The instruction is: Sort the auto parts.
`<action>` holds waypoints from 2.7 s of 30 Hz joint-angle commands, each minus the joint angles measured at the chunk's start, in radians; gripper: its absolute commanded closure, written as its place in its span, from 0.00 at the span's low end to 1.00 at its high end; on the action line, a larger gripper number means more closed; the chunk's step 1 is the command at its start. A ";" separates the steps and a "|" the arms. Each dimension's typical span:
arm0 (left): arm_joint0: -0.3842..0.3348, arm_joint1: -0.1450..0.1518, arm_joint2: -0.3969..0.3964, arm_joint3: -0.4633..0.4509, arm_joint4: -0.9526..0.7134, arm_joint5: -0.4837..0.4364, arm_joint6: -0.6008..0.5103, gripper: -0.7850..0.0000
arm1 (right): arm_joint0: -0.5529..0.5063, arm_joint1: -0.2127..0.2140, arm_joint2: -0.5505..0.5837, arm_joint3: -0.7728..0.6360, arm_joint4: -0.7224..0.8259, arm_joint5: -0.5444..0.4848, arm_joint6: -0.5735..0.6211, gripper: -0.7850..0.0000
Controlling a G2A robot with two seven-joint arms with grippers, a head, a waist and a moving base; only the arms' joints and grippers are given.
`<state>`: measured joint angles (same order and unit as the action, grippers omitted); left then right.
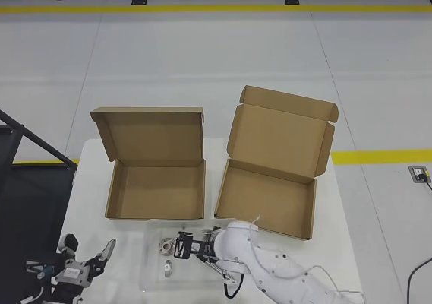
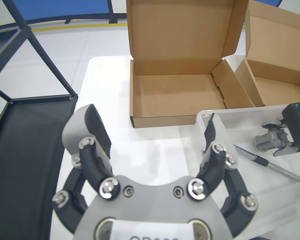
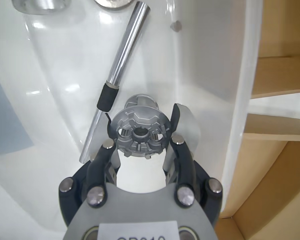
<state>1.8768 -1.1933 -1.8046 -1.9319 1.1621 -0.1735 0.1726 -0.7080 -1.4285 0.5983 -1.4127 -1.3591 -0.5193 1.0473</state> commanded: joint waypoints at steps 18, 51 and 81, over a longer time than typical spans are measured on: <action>0.000 -0.008 -0.014 0.000 -0.021 0.008 0.021 0.00 | -0.159 0.126 0.493 -0.407 -0.099 -0.046 -0.081 1.00; 0.007 -0.010 -0.030 -0.002 -0.041 0.008 0.027 0.00 | 0.050 0.091 0.483 0.150 0.100 -0.020 -0.407 1.00; 0.007 -0.010 -0.030 -0.002 -0.041 0.008 0.027 0.00 | 0.240 0.054 0.336 0.484 0.203 -0.140 -0.195 1.00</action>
<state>1.8841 -1.2031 -1.8341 -1.9341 1.1215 -0.1656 0.1994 -0.4884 -1.3688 0.9438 -0.9560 -1.1694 -0.6598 0.8315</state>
